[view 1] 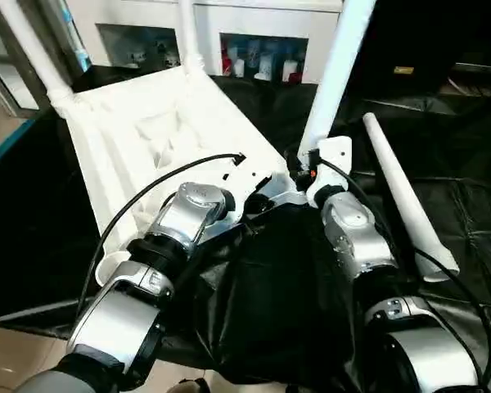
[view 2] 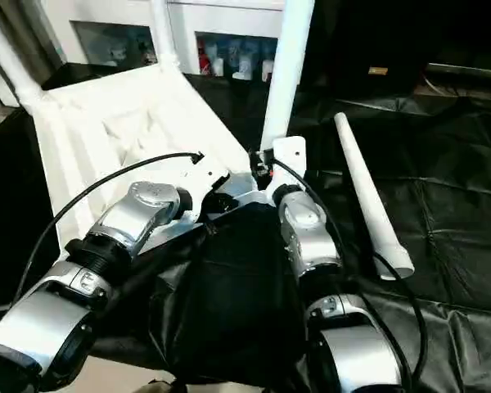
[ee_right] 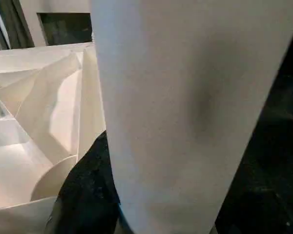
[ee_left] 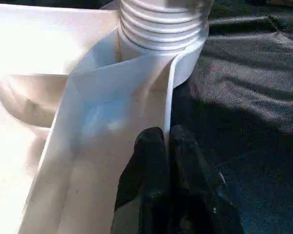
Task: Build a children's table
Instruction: Insert table leg to table base
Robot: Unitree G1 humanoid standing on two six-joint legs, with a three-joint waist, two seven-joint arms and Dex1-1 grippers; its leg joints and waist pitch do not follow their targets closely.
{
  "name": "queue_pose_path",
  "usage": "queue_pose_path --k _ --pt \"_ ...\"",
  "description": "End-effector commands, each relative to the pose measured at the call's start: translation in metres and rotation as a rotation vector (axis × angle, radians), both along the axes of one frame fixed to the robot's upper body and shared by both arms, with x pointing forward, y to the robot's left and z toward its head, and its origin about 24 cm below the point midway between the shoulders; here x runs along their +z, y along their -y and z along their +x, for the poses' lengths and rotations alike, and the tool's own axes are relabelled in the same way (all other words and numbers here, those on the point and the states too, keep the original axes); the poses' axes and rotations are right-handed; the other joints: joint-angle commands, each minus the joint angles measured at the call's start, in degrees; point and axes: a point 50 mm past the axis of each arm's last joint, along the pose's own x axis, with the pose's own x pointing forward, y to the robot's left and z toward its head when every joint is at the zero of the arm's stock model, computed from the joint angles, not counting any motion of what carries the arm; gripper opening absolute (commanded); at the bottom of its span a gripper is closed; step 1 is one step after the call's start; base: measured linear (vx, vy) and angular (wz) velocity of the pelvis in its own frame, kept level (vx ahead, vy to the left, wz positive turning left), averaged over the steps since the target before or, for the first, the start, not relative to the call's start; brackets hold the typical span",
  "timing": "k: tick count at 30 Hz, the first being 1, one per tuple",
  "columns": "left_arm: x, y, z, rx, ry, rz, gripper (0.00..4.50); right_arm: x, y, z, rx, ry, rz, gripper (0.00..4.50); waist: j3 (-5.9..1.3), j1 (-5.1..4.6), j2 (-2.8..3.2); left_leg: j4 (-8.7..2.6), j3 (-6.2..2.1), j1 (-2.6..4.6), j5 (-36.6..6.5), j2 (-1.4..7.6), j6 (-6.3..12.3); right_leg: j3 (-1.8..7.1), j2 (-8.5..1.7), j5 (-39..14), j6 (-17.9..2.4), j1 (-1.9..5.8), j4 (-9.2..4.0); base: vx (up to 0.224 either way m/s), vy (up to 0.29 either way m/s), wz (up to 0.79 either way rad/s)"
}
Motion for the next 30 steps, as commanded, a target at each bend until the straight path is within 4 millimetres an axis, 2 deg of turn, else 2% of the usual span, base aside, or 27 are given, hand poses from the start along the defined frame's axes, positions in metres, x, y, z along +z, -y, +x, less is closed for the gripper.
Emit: queue_pose_path --k 1,4,6,10,14,17,18,20,21,23,24,25,26,29,30 --pt "0.006 0.005 0.004 0.075 0.048 -0.006 0.0 -0.078 -0.039 -0.039 0.129 -0.366 -0.003 1.91 -1.64 -0.14 0.37 -5.01 -2.28 0.73 -19.9 4.06 0.89 3.53 -5.13 -19.7 -11.2 0.61 -5.37 0.0 0.0 0.0" --pt "0.006 0.004 0.004 0.074 0.047 -0.005 0.0 -0.076 -0.039 -0.037 0.131 -0.351 -0.02 1.91 -1.74 -0.15 0.37 -5.08 -2.16 0.62 -18.6 4.07 0.99 3.5 -5.03 -16.7 -11.7 0.68 -5.2 0.0 0.0 0.0" --pt "0.007 0.003 0.004 0.062 0.055 -0.004 0.0 -0.072 -0.04 -0.034 0.134 -0.335 0.004 2.47 -1.73 -0.21 0.36 -5.05 -2.14 0.53 -18.8 4.0 1.13 3.47 -5.11 -16.9 -11.9 0.75 -5.24 0.0 0.0 0.0" --pt "0.007 0.002 0.003 0.044 0.064 -0.006 0.0 -0.066 -0.04 -0.03 0.141 -0.31 0.015 2.8 -1.85 -0.23 0.43 -5.05 -2.24 0.47 -18.8 4.06 1.26 3.49 -5.24 -17.9 -11.6 0.83 -5.31 0.0 0.0 0.0" --pt "0.007 0.001 0.001 0.014 0.068 -0.012 0.0 -0.053 -0.038 -0.023 0.156 -0.247 0.045 3.15 -2.01 -0.33 0.52 -4.87 -2.05 0.34 -17.1 4.08 1.92 3.44 -5.12 -14.4 -12.6 0.92 -5.02 0.0 0.0 0.0" --pt "0.008 0.001 0.0 -0.013 0.077 -0.02 0.0 -0.043 -0.038 -0.02 0.18 -0.202 0.071 3.31 -2.23 -0.36 0.7 -4.57 -1.91 0.14 -14.1 4.12 3.14 3.32 -5.11 -8.7 -14.5 1.33 -4.4 0.0 0.0 0.0" --pt "0.009 0.001 -0.001 -0.022 0.08 -0.021 0.0 -0.042 -0.038 -0.019 0.188 -0.193 0.073 3.56 -2.32 -0.41 0.66 -4.49 -1.88 0.02 -13.5 4.1 3.45 3.29 -5.1 -7.7 -14.8 1.49 -4.25 0.0 0.0 0.0" --pt "0.01 0.0 -0.003 -0.061 0.09 -0.03 0.0 -0.034 -0.038 -0.019 0.235 -0.148 0.074 3.61 -2.45 -0.42 0.74 -4.26 -1.79 -0.02 -11.7 4.01 4.52 3.2 -5.04 -4.9 -15.4 1.6 -4.03 0.0 0.0 0.0" --pt "0.01 0.0 -0.003 -0.068 0.089 -0.032 0.0 -0.032 -0.038 -0.019 0.25 -0.134 0.072 3.78 -2.79 -0.52 0.71 -3.93 -1.74 -0.05 -9.1 4.04 5.67 3.16 -5.06 -0.9 -16.2 1.87 -3.52 0.0 0.0 0.0" --pt "0.01 -0.001 -0.004 -0.08 0.084 -0.031 0.0 -0.03 -0.037 -0.019 0.272 -0.121 0.063 3.78 -2.9 -0.64 0.67 -3.62 -1.65 -0.14 -6.4 3.95 7.05 3.02 -5.01 3.1 -17.2 1.99 -3.07 0.0 0.0 0.0" --pt "0.009 -0.004 -0.006 -0.1 0.079 -0.026 0.0 -0.029 -0.035 -0.02 0.314 -0.105 0.038 3.94 -2.95 -0.62 0.6 -3.44 -1.56 -0.18 -5.9 3.9 7.96 2.98 -5.03 4.4 -17.5 2.1 -2.98 0.0 0.0 0.0" --pt "0.009 -0.004 -0.006 -0.101 0.079 -0.026 0.0 -0.029 -0.035 -0.021 0.317 -0.104 0.036 4.04 -2.95 -0.62 0.6 -3.44 -1.56 -0.18 -5.9 3.9 7.96 2.98 -5.03 4.4 -17.5 2.1 -2.98 0.0 0.0 0.0" --pt "0.009 -0.007 -0.007 -0.119 0.079 -0.023 0.0 -0.027 -0.029 -0.023 0.367 -0.084 -0.006 4.13 -3.17 -0.53 0.61 -3.13 -1.56 -0.25 -4.0 3.82 9.28 2.86 -4.96 6.6 -17.7 2.27 -2.65 0.0 0.0 0.0" --pt "0.008 -0.012 -0.009 -0.154 0.085 -0.023 0.0 -0.025 -0.019 -0.025 0.416 -0.07 -0.035 4.27 -3.46 -0.6 0.49 -2.64 -1.58 -0.46 -1.1 3.73 11.23 2.79 -4.91 10.7 -17.9 2.41 -2.13 0.0 0.0 0.0" --pt "0.008 -0.013 -0.011 -0.174 0.09 -0.024 0.0 -0.024 -0.015 -0.026 0.436 -0.066 -0.043 4.4 -3.73 -0.57 0.43 -2.3 -1.62 -0.53 0.8 3.72 12.66 2.71 -4.8 13.8 -18.2 2.45 -1.72 0.0 0.0 0.0"
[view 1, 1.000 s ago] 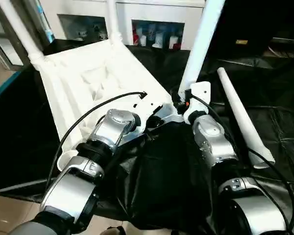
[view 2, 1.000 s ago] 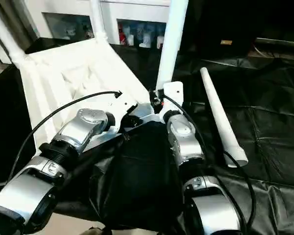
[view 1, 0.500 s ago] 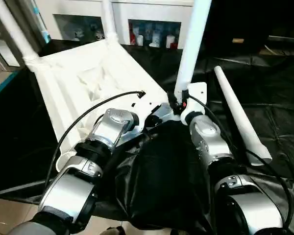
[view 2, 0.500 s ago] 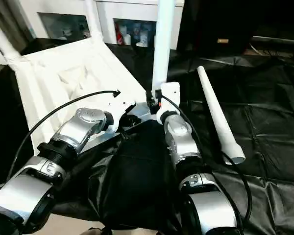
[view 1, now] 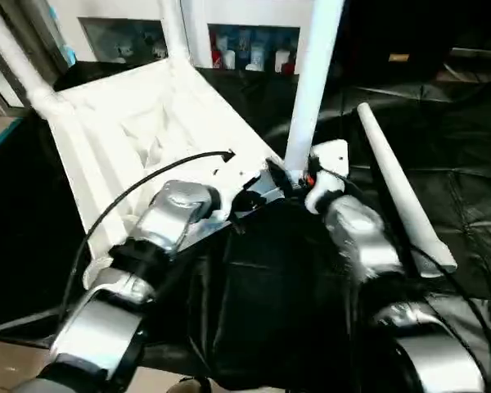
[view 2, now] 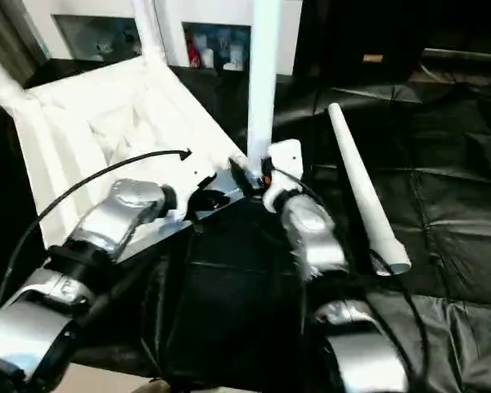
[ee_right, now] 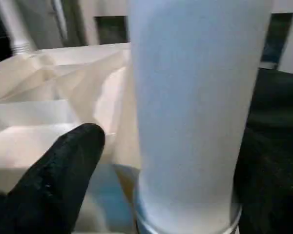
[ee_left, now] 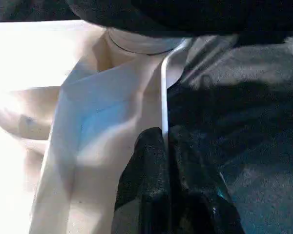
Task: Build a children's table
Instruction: Insert table leg to table base
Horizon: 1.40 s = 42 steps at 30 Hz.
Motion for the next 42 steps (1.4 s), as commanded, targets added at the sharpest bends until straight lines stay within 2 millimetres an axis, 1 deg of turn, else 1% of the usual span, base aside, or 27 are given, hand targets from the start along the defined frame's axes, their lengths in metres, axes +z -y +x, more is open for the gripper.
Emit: queue_pose_path --k 1,2,3,4,5,6,7,8,9,10,11,13,17,18,21,22,24,26,29,30,33,34,35,38,40,41,42 --pt "-0.001 0.009 -0.006 -0.084 0.006 -0.008 0.0 -0.03 -0.016 -0.016 0.146 -0.138 -0.058 4.4 -3.96 0.17 -0.19 -2.19 -1.64 0.54 0.7 3.59 12.28 2.99 -4.83 13.5 -17.9 3.59 -1.75 0.0 0.0 0.0" --pt "-0.002 0.006 -0.009 -0.119 0.008 -0.008 0.0 -0.028 -0.011 -0.018 0.177 -0.139 -0.068 4.4 -4.05 0.2 -0.08 -1.94 -1.68 0.51 2.1 3.69 13.42 2.89 -4.7 15.3 -18.2 3.4 -1.41 0.0 0.0 0.0" --pt "-0.002 0.005 -0.01 -0.128 0.007 -0.008 0.0 -0.028 -0.009 -0.019 0.185 -0.139 -0.071 4.4 -3.96 0.26 -0.07 -1.91 -1.69 0.46 2.1 3.69 13.72 2.84 -4.67 15.1 -18.2 3.43 -1.46 0.0 0.0 0.0" --pt "-0.003 0.001 -0.014 -0.178 -0.005 -0.005 0.0 -0.026 -0.001 -0.022 0.225 -0.139 -0.096 4.4 -3.92 0.42 -0.14 -1.91 -1.68 0.53 1.3 3.83 13.82 2.78 -4.64 14.1 -18.2 3.45 -1.49 0.0 0.0 0.0" --pt "-0.003 -0.001 -0.017 -0.212 -0.004 -0.006 0.0 -0.025 0.003 -0.024 0.246 -0.145 -0.106 4.4 -4.03 0.57 -0.12 -1.76 -1.64 0.52 1.3 3.86 13.87 2.79 -4.62 14.0 -18.2 3.5 -1.38 0.0 0.0 0.0" --pt "-0.003 -0.001 -0.017 -0.216 -0.003 -0.006 0.0 -0.025 0.003 -0.024 0.249 -0.146 -0.107 4.4 -4.02 0.83 0.01 -1.73 -1.58 0.57 1.0 3.9 13.58 2.76 -4.53 12.8 -18.3 3.35 -1.42 0.0 0.0 0.0" --pt "-0.004 -0.005 -0.022 -0.267 -0.011 0.002 0.0 -0.024 0.01 -0.029 0.295 -0.157 -0.134 4.4 -4.02 0.97 -0.05 -1.69 -1.46 0.55 0.6 3.96 13.04 2.87 -4.57 11.8 -18.5 3.23 -1.43 0.0 0.0 0.0" --pt "-0.004 -0.005 -0.022 -0.267 -0.011 0.002 0.0 -0.024 0.01 -0.029 0.295 -0.157 -0.134 4.4 -4.16 1.34 0.07 -1.64 -1.57 0.66 0.2 4.06 12.6 2.84 -4.65 11.4 -18.3 3.33 -1.39 0.0 0.0 0.0" --pt "-0.005 -0.009 -0.025 -0.303 -0.027 0.013 0.0 -0.024 0.016 -0.033 0.345 -0.166 -0.162 4.4 -4.04 1.33 0.05 -1.73 -1.51 0.63 -0.8 3.96 11.83 2.77 -4.51 9.2 -18.3 3.22 -1.37 0.0 0.0 0.0" --pt "-0.005 -0.01 -0.025 -0.305 -0.028 0.014 0.0 -0.024 0.016 -0.034 0.347 -0.167 -0.164 4.4 -3.94 1.41 0.18 -1.76 -1.48 0.7 -1.4 4.01 11.61 2.82 -4.53 8.1 -18.2 3.1 -1.56 0.0 0.0 0.0" --pt "-0.006 -0.015 -0.026 -0.328 -0.031 0.033 0.0 -0.024 0.023 -0.04 0.398 -0.185 -0.201 4.4 -3.87 1.65 0.29 -1.83 -1.46 0.81 -2.3 4.06 10.96 2.87 -4.43 6.4 -17.8 3.06 -1.76 0.0 0.0 0.0" --pt "-0.006 -0.018 -0.027 -0.346 -0.028 0.033 0.0 -0.023 0.027 -0.044 0.425 -0.194 -0.224 4.4 -4.05 1.96 0.17 -1.78 -1.48 0.84 -2.1 4.08 10.36 2.97 -4.47 6.7 -17.6 3.13 -1.57 0.0 0.0 0.0" --pt "-0.003 -0.02 -0.032 -0.414 -0.037 -0.013 0.0 -0.02 0.034 -0.051 0.459 -0.201 -0.247 4.4 -4.48 2.33 0.05 -1.31 -1.48 0.64 0.5 3.78 10.96 2.97 -4.56 11.0 -17.9 3.26 -0.99 0.0 0.0 0.0" --pt "-0.003 -0.02 -0.032 -0.414 -0.037 -0.013 0.0 -0.02 0.034 -0.051 0.459 -0.201 -0.247 4.4 -4.49 2.35 0.02 -1.22 -1.44 0.63 0.3 3.77 11.06 3.0 -4.58 11.1 -17.9 3.19 -1.0 0.0 0.0 0.0" --pt "-0.004 -0.024 -0.035 -0.445 -0.054 -0.023 0.0 -0.016 0.039 -0.055 0.489 -0.198 -0.263 4.4 -4.59 2.51 0.1 -1.15 -1.49 0.53 0.1 3.72 10.94 2.93 -4.6 10.5 -17.9 3.32 -0.93 0.0 0.0 0.0" --pt "-0.005 -0.027 -0.037 -0.458 -0.068 -0.024 0.0 -0.013 0.042 -0.058 0.502 -0.184 -0.266 4.4 -4.69 2.6 0.13 -1.13 -1.56 0.64 0.1 3.81 10.87 2.94 -4.57 10.3 -17.7 3.37 -0.92 0.0 0.0 0.0" --pt "-0.006 -0.028 -0.038 -0.461 -0.072 -0.024 0.0 -0.011 0.043 -0.058 0.506 -0.176 -0.264 4.4 -4.73 2.6 0.1 -1.05 -1.55 0.55 0.3 3.75 11.03 2.92 -4.54 10.4 -17.7 3.36 -0.85 0.0 0.0 0.0" --pt "-0.006 -0.029 -0.039 -0.469 -0.078 -0.027 0.0 -0.009 0.043 -0.059 0.509 -0.168 -0.266 4.4 -4.7 2.59 0.13 -1.02 -1.53 0.56 -0.3 3.74 10.74 2.91 -4.54 9.2 -17.8 3.28 -0.96 0.0 0.0 0.0" --pt "-0.008 -0.032 -0.04 -0.477 -0.084 -0.027 0.0 -0.006 0.041 -0.061 0.529 -0.158 -0.261 4.4 -4.67 2.66 0.13 -1.06 -1.59 0.58 -1.6 3.77 9.9 2.94 -4.54 6.9 -17.6 3.26 -1.07 0.0 0.0 0.0" --pt "-0.008 -0.033 -0.04 -0.479 -0.087 -0.027 0.0 -0.005 0.039 -0.062 0.545 -0.153 -0.258 4.4 -4.61 2.59 0.08 -1.09 -1.59 0.57 -2.6 3.77 9.31 2.95 -4.51 5.4 -17.5 3.21 -1.17 0.0 0.0 0.0" --pt "-0.009 -0.034 -0.04 -0.478 -0.088 -0.026 0.0 -0.005 0.039 -0.063 0.555 -0.152 -0.259 4.4 -4.57 2.63 0.14 -1.12 -1.62 0.61 -3.8 3.8 8.33 3.05 -4.58 3.5 -17.3 3.21 -1.26 0.0 0.0 0.0" --pt "-0.009 -0.034 -0.04 -0.478 -0.088 -0.025 0.0 -0.005 0.039 -0.064 0.555 -0.152 -0.26 4.16 -4.57 2.63 0.21 -1.13 -1.6 0.67 -4.0 3.83 8.17 3.06 -4.55 3.2 -17.3 3.12 -1.29 0.0 0.0 0.0" --pt "-0.01 -0.034 -0.04 -0.477 -0.089 -0.024 0.0 -0.006 0.039 -0.064 0.558 -0.152 -0.258 4.08 -4.6 2.62 0.19 -1.11 -1.59 0.68 -4.0 3.82 8.03 3.07 -4.53 3.3 -17.3 3.12 -1.24 0.0 0.0 0.0" --pt "-0.01 -0.035 -0.04 -0.475 -0.092 -0.022 0.0 -0.006 0.037 -0.065 0.565 -0.146 -0.248 4.05 -4.81 2.65 0.13 -0.93 -1.64 0.57 -2.9 3.7 8.06 3.09 -4.53 5.2 -17.4 3.27 -0.95 0.0 0.0 0.0" --pt "-0.01 -0.035 -0.04 -0.475 -0.092 -0.019 0.0 -0.006 0.037 -0.065 0.567 -0.148 -0.25 3.76 -4.97 2.65 0.08 -0.71 -1.62 0.46 -1.6 3.54 8.82 3.04 -4.47 7.5 -17.6 3.34 -0.7 0.0 0.0 0.0" --pt "-0.01 -0.035 -0.04 -0.475 -0.092 -0.019 0.0 -0.006 0.037 -0.065 0.567 -0.148 -0.25 3.76 -4.97 2.68 0.1 -0.69 -1.64 0.43 -1.4 3.55 8.99 3.02 -4.49 7.8 -17.6 3.34 -0.66 0.0 0.0 0.0" --pt "-0.01 -0.036 -0.04 -0.475 -0.093 -0.018 0.0 -0.007 0.037 -0.065 0.568 -0.149 -0.252 3.64 -5.07 2.71 0.06 -0.57 -1.64 0.4 -0.9 3.48 9.41 2.99 -4.47 8.4 -17.6 3.39 -0.58 0.0 0.0 0.0"
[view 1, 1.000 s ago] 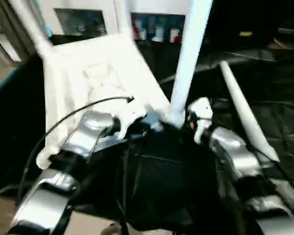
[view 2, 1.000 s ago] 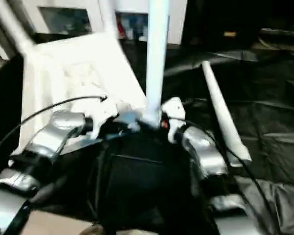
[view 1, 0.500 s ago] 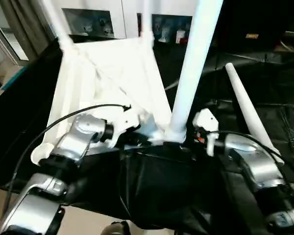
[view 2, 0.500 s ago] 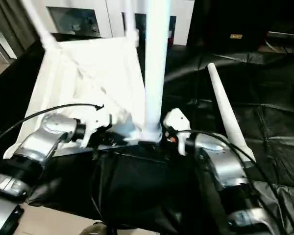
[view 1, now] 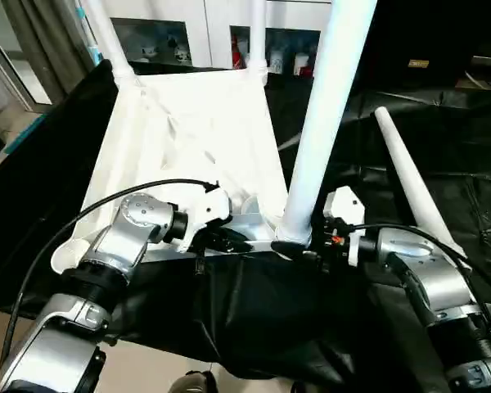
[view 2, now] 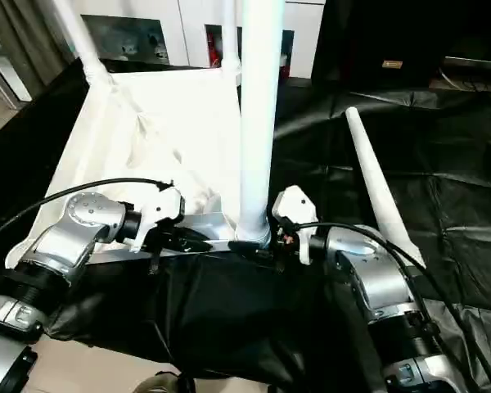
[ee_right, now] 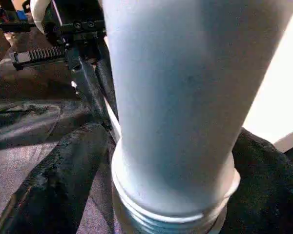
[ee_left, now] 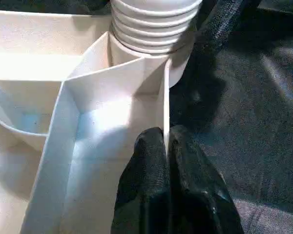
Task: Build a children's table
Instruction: Insert table leg to table base, then rotate leg to tighten
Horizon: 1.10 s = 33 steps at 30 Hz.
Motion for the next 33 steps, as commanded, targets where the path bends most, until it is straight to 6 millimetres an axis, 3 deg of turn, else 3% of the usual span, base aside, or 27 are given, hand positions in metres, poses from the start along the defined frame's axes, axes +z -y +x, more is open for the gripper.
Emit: queue_pose_path --k 1,11,14,15,18,20,21,23,24,27,28,30,33 --pt "0.001 0.005 -0.003 -0.048 -0.008 -0.043 0.0 -0.001 -0.001 -0.003 0.019 -0.002 -0.001 3.57 -5.17 0.06 -0.29 -2.72 -1.52 0.86 -0.7 3.21 9.27 2.92 -4.38 8.6 -17.6 3.66 -2.45 0.0 0.0 0.0" --pt "-0.001 0.006 -0.003 -0.036 -0.015 -0.049 0.0 -0.009 -0.003 -0.006 0.005 -0.03 0.003 2.82 -5.22 0.27 -0.17 -2.58 -1.54 0.89 -1.5 3.22 9.07 2.88 -4.37 6.9 -17.6 3.63 -2.49 0.0 0.0 0.0" --pt "-0.002 0.009 -0.001 -0.013 -0.016 -0.065 0.0 -0.016 -0.004 -0.006 -0.037 -0.053 0.01 2.77 -5.16 0.17 -0.26 -2.62 -1.55 0.83 -2.2 3.17 8.69 2.88 -4.33 5.7 -17.4 3.62 -2.62 0.0 0.0 0.0" --pt "-0.003 0.012 0.005 0.062 0.013 -0.063 0.0 -0.024 -0.005 -0.004 -0.123 -0.088 0.017 2.76 -5.12 0.13 -0.24 -2.63 -1.53 0.84 -2.5 3.13 8.53 2.89 -4.32 5.0 -17.3 3.58 -2.72 0.0 0.0 0.0" --pt "-0.005 0.014 0.015 0.165 0.043 -0.041 0.0 -0.032 -0.01 -0.001 -0.221 -0.113 0.024 2.75 -4.6 -0.16 -0.21 -3.06 -1.52 1.08 -6.7 3.03 5.95 2.97 -4.39 -3.5 -16.1 3.36 -3.76 0.0 0.0 0.0" --pt "-0.005 0.021 0.025 0.279 0.059 -0.043 0.0 -0.04 -0.017 0.006 -0.355 -0.139 0.04 2.75 -4.31 -0.3 0.05 -3.41 -1.63 1.63 -10.3 2.96 3.15 3.1 -4.57 -11.6 -14.2 3.26 -4.66 0.0 0.0 0.0" --pt "-0.004 0.026 0.028 0.321 0.062 -0.057 0.0 -0.043 -0.021 0.01 -0.417 -0.158 0.05 2.75 -4.22 -0.48 0.09 -3.55 -1.55 1.77 -10.6 3.01 2.47 3.18 -4.43 -12.4 -14.0 2.94 -4.78 0.0 0.0 0.0" --pt "-0.002 0.037 0.033 0.388 0.056 -0.083 0.0 -0.049 -0.03 0.017 -0.536 -0.191 0.065 2.74 -4.09 -0.75 -0.17 -3.78 -1.8 1.66 -12.6 2.71 1.01 3.0 -4.54 -16.6 -12.9 3.29 -5.12 0.0 0.0 0.0" --pt "-0.001 0.048 0.037 0.438 0.054 -0.094 0.0 -0.052 -0.037 0.024 -0.622 -0.214 0.079 2.74 -4.04 -1.09 0.21 -3.94 -1.97 1.6 -12.9 2.76 0.3 3.02 -4.6 -17.2 -12.3 3.09 -5.18 0.0 0.0 0.0" --pt "-0.001 0.061 0.039 0.489 0.056 -0.112 0.0 -0.053 -0.051 0.03 -0.67 -0.225 0.086 2.74 -3.79 -1.44 0.13 -4.11 -1.96 1.99 -15.1 2.66 0.51 3.02 -4.57 -19.3 -11.4 2.94 -5.92 0.0 0.0 0.0" --pt "0.0 0.066 0.04 0.502 0.057 -0.121 0.0 -0.053 -0.056 0.032 -0.669 -0.222 0.084 2.74 -3.74 -1.53 0.45 -4.15 -1.88 2.09 -15.5 2.65 0.56 3.03 -4.56 -19.5 -11.4 2.78 -5.98 0.0 0.0 0.0" --pt "0.0 0.081 0.039 0.501 0.061 -0.137 0.0 -0.049 -0.072 0.036 -0.648 -0.192 0.081 2.74 -3.69 -1.82 0.08 -4.33 -2.09 2.19 -16.7 2.49 0.3 2.87 -4.55 -21.2 -11.0 3.05 -6.23 0.0 0.0 0.0" --pt "-0.001 0.086 0.037 0.476 0.061 -0.136 0.0 -0.044 -0.078 0.036 -0.615 -0.176 0.113 3.09 -4.06 -1.79 -0.14 -4.28 -1.93 1.81 -13.8 2.54 1.96 3.09 -4.51 -16.4 -11.5 3.29 -5.92 0.0 0.0 0.0"
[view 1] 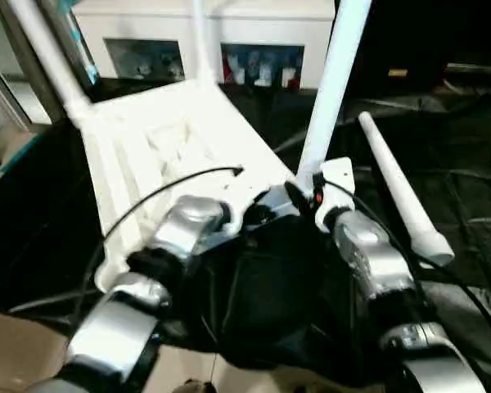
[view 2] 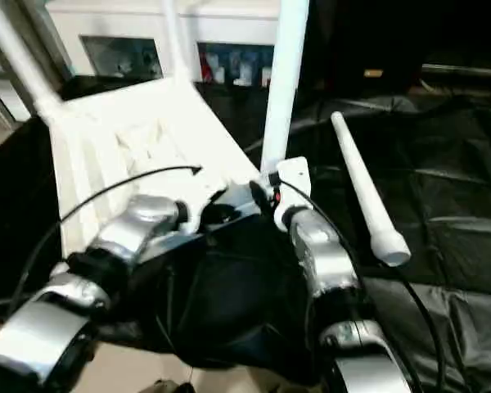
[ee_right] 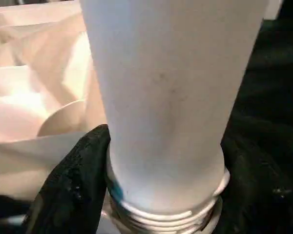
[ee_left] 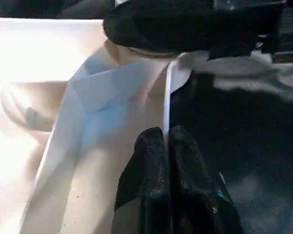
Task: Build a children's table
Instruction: Rotate leg to tighten
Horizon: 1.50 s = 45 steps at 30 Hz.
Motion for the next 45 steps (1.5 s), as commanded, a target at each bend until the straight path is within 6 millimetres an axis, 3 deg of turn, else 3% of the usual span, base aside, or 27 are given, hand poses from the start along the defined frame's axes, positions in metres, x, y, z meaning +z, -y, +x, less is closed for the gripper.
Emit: queue_pose_path --k 1,4,8,12,14,15,17,21,22,23,27,28,31,36,41,45 --pt "0.013 0.021 0.002 0.0 0.062 -0.066 0.0 -0.023 -0.053 -0.02 0.211 -0.114 0.086 3.3 -3.56 0.09 -0.92 -4.29 -1.85 0.43 -12.6 2.75 3.26 2.96 -4.48 -15.1 -11.7 1.99 -5.4 0.0 0.0 0.0" --pt "0.012 0.021 -0.001 -0.052 0.066 -0.067 0.0 -0.016 -0.05 -0.017 0.234 -0.08 0.102 3.62 -3.81 0.09 -0.92 -4.17 -1.79 0.29 -10.9 2.75 4.64 2.8 -4.46 -13.2 -12.2 2.13 -5.21 0.0 0.0 0.0" --pt "0.01 0.017 -0.005 -0.104 0.061 -0.067 0.0 -0.013 -0.044 -0.017 0.274 -0.059 0.095 3.72 -3.91 0.02 -0.93 -4.12 -1.78 -0.01 -9.5 2.73 5.58 2.72 -4.48 -12.3 -12.3 2.3 -5.09 0.0 0.0 0.0" --pt "0.007 0.0 -0.017 -0.272 0.061 -0.066 0.0 -0.004 -0.022 -0.027 0.444 -0.022 0.063 3.72 -4.06 0.17 -1.21 -4.01 -1.79 -0.19 -8.6 2.83 6.87 2.71 -4.41 -11.4 -12.3 2.56 -4.97 0.0 0.0 0.0" --pt "0.005 -0.006 -0.02 -0.305 0.051 -0.057 0.0 -0.002 -0.015 -0.03 0.493 -0.018 0.048 3.72 -4.12 0.16 -0.93 -3.98 -1.72 -0.17 -7.5 3.06 7.51 2.81 -4.4 -9.2 -12.7 2.33 -4.67 0.0 0.0 0.0" --pt "0.004 -0.014 -0.023 -0.35 0.035 -0.05 0.0 0.001 -0.006 -0.035 0.555 -0.016 0.019 3.72 -4.32 0.29 -1.16 -3.87 -1.6 -0.04 -6.7 3.09 7.85 2.78 -4.23 -6.9 -13.5 2.39 -4.45 0.0 0.0 0.0" --pt "0.003 -0.019 -0.026 -0.376 0.024 -0.046 0.0 0.002 -0.001 -0.039 0.592 -0.017 0.001 3.72 -4.5 0.55 -0.98 -3.68 -1.54 -0.1 -5.5 3.17 8.46 2.77 -4.19 -4.5 -13.9 2.42 -4.09 0.0 0.0 0.0" --pt "0.005 -0.039 -0.032 -0.461 -0.016 -0.052 0.0 0.008 0.018 -0.054 0.743 -0.042 -0.068 3.72 -5.31 1.38 -1.05 -2.78 -1.57 -0.62 0.4 3.24 11.62 2.68 -4.14 6.0 -15.3 2.5 -2.45 0.0 0.0 0.0" --pt "0.006 -0.043 -0.034 -0.48 -0.027 -0.051 0.0 0.009 0.022 -0.057 0.773 -0.045 -0.086 3.72 -5.01 1.56 -0.98 -2.62 -1.49 -0.84 1.2 3.27 13.1 2.52 -4.14 7.9 -15.7 2.02 -2.27 0.0 0.0 0.0" --pt "0.007 -0.045 -0.035 -0.492 -0.032 -0.05 0.0 0.01 0.024 -0.058 0.789 -0.048 -0.095 3.72 -4.93 1.53 -1.02 -2.67 -1.48 -0.85 0.7 3.3 13.14 2.46 -4.14 7.1 -15.7 1.97 -2.41 0.0 0.0 0.0" --pt "0.008 -0.053 -0.039 -0.527 -0.053 -0.046 0.0 0.012 0.029 -0.062 0.821 -0.058 -0.116 3.72 -4.5 1.5 -0.96 -3.1 -1.47 -0.55 -3.7 3.54 10.92 2.5 -4.28 -1.3 -15.3 1.79 -3.26 0.0 0.0 0.0" --pt "0.008 -0.054 -0.04 -0.531 -0.057 -0.048 0.0 0.013 0.03 -0.062 0.824 -0.059 -0.121 3.46 -4.46 1.48 -0.93 -3.2 -1.43 -0.46 -4.6 3.55 9.93 2.59 -4.29 -3.2 -15.1 1.72 -3.43 0.0 0.0 0.0" --pt "0.008 -0.055 -0.04 -0.535 -0.06 -0.049 0.0 0.013 0.029 -0.062 0.828 -0.062 -0.108 3.34 -4.5 1.46 -1.08 -3.23 -1.38 -0.41 -4.4 3.45 8.89 2.74 -4.26 -3.3 -14.8 1.76 -3.43 0.0 0.0 0.0" --pt "0.007 -0.055 -0.041 -0.531 -0.062 -0.05 0.0 0.011 0.026 -0.065 0.855 -0.076 -0.1 2.87 -4.77 1.5 -1.31 -2.85 -1.37 -0.66 -1.3 3.27 10.58 2.65 -4.2 1.7 -15.2 1.91 -2.81 0.0 0.0 0.0" --pt "0.004 -0.049 -0.035 -0.441 -0.028 -0.034 0.0 -0.001 0.022 -0.059 0.727 -0.084 -0.117 2.79 -4.65 1.35 -1.41 -2.9 -1.39 -0.69 -1.7 3.26 10.33 2.61 -4.26 -0.5 -14.7 1.72 -3.02 0.0 0.0 0.0" --pt "0.0 -0.039 -0.015 -0.205 0.003 -0.009 0.0 -0.015 0.013 -0.042 0.434 -0.093 -0.061 2.78 -3.79 0.53 -1.39 -3.71 -1.42 -0.02 -8.8 3.01 5.13 2.71 -4.3 -13.3 -13.0 1.38 -4.69 0.0 0.0 0.0"
